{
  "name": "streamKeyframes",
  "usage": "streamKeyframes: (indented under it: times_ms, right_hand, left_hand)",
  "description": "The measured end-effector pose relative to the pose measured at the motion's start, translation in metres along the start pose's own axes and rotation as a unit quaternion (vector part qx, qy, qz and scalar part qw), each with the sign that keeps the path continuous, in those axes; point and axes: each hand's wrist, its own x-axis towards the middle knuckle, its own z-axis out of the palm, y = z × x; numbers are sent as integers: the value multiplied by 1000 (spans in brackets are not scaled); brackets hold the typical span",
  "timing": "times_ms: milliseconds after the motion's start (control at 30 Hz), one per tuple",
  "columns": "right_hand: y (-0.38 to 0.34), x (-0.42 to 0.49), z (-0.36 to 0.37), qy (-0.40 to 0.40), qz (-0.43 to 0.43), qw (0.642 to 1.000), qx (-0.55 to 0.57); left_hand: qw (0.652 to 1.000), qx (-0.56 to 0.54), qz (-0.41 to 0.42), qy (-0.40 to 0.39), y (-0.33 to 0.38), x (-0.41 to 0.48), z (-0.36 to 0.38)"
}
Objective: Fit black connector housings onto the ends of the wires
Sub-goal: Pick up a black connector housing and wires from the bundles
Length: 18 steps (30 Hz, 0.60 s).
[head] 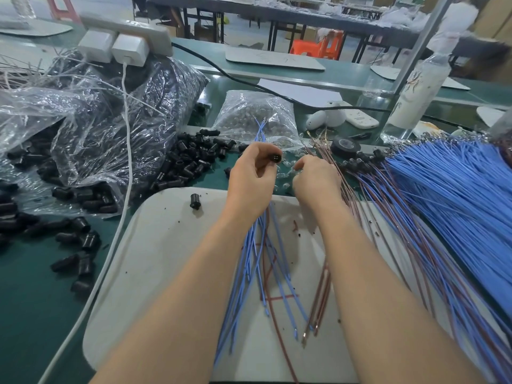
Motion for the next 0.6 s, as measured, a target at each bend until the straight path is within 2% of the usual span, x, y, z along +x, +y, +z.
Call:
streamKeyframes:
  times_ms: [133, 267, 533, 600]
  right_hand:
    - [7, -4, -2, -4, -19, 999, 51]
    - [9, -11, 3, -1, -60, 998, 17]
    - [7, -3, 6, -20, -34, 999, 6]
    - [9, -2, 5, 7, -43, 997, 66]
  left_hand:
    - [1000, -5, -4, -16, -1, 0, 1]
    - [1000, 2, -9, -24, -1, -2, 1]
    - [996, -42, -62, 45, 2, 3, -5]
    - [995, -46, -75, 43, 1, 4, -5]
